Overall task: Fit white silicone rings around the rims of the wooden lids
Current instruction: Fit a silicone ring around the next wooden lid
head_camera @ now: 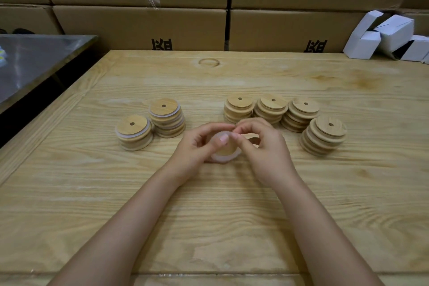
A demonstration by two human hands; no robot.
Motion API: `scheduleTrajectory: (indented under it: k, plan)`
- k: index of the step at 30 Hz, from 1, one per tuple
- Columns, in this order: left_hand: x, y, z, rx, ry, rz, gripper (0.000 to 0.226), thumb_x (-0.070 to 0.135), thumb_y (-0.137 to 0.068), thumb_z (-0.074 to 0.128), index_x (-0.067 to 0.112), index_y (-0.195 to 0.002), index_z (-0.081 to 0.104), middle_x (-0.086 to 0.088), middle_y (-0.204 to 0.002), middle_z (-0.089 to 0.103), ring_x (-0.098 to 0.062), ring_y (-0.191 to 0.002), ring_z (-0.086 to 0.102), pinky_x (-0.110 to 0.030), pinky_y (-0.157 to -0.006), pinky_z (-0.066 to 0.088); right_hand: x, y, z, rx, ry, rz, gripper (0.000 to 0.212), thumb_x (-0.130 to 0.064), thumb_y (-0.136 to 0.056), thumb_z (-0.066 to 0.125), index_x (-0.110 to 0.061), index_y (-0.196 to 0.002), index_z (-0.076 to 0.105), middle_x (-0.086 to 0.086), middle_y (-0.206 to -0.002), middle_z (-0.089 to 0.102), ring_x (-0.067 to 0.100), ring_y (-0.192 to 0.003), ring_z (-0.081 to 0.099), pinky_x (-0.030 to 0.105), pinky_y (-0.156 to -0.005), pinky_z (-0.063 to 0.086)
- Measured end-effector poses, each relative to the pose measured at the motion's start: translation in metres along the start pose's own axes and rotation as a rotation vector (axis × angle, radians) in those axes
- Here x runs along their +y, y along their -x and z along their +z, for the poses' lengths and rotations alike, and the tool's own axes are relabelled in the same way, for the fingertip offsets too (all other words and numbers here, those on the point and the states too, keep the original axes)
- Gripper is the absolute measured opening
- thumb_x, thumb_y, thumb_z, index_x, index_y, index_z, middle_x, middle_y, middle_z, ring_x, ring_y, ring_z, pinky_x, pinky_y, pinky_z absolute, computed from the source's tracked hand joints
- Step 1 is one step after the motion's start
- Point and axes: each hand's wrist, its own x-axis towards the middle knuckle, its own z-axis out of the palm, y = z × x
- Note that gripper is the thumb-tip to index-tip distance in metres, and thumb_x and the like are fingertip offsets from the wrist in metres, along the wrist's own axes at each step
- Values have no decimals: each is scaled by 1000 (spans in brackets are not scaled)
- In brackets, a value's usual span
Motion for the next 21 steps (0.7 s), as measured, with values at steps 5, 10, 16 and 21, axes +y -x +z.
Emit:
scheduleTrajectory:
  k: [5,10,16,21]
  plan:
    - [-1,-1,5,36,-72,75,15,6,-93,50,19,-101,50,0,-96,60,-11,-83,61,-39,-63,58,2,0,5,107,-10,-34,14,-11,-83,68,-21,-75,63,-13,-87,61,-2,-84,57,7,-66,39]
    - [-6,-2,3,64,-95,110,9,10,-94,46,18,-93,44,-8,-89,54,-16,-77,55,-35,-59,57,6,0,6,118,7,-22,13,-11,-83,68,-21,-75,63,-12,-84,61,0,-77,56,7,-64,40]
    - [-11,-2,1,101,-114,126,6,15,-94,49,20,-89,48,7,-80,58,-4,-72,57,-24,-53,52,11,-3,4,116,13,26,7,-15,-83,69,-19,-77,65,-8,-83,62,7,-75,58,19,-68,47]
    - [-11,-1,0,191,-127,123,14,7,-93,52,17,-83,49,7,-74,62,0,-68,61,-19,-49,49,11,-4,4,107,49,43,10,-18,-83,69,-23,-75,65,-10,-81,62,6,-76,59,22,-69,49]
